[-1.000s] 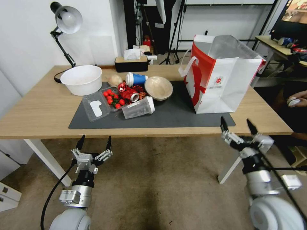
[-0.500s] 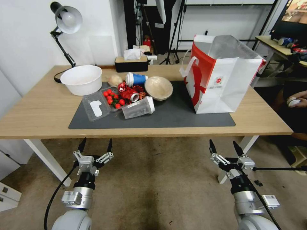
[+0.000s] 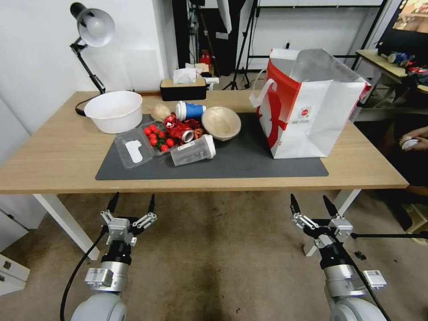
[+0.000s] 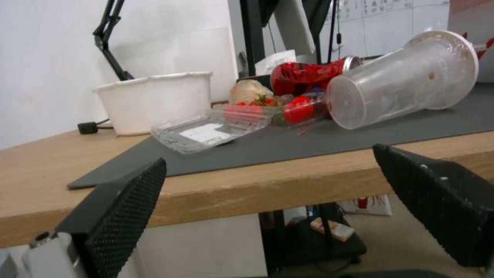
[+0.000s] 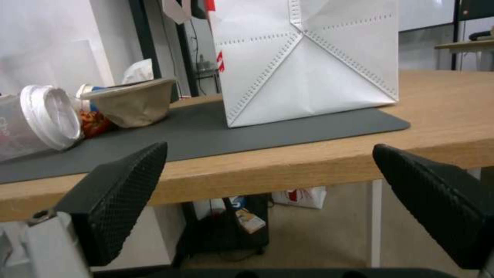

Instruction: Pick up the food delivery bag from the floor and place it on the table.

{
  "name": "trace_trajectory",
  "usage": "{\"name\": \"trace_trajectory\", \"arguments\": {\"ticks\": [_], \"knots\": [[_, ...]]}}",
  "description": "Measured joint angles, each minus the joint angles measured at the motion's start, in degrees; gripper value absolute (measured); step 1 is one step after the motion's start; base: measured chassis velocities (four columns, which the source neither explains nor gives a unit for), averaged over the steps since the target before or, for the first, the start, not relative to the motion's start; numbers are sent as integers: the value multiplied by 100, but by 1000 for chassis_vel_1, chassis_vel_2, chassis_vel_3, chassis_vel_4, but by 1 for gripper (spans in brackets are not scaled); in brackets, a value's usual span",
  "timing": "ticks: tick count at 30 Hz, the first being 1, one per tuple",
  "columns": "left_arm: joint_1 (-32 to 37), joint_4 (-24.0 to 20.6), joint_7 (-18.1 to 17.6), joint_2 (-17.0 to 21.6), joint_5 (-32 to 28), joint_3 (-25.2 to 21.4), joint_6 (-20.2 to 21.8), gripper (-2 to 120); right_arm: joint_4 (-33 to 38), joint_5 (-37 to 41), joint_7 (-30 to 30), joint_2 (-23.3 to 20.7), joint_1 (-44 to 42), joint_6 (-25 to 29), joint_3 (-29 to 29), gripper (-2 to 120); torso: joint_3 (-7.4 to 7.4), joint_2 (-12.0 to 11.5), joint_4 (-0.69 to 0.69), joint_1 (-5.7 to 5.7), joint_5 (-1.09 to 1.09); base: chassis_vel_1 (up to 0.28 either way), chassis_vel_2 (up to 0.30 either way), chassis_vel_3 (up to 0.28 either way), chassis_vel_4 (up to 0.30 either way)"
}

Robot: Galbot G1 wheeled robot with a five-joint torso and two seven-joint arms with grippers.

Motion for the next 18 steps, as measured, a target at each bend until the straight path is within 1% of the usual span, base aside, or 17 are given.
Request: {"name": "trace_trajectory", "arguments": {"ticks": [18], "knots": [[-1,1,3,3,5,-2,0,100,0,8,0,-8,6,2,6,100,0,0,0,0,0,0,0,0,0]]}}
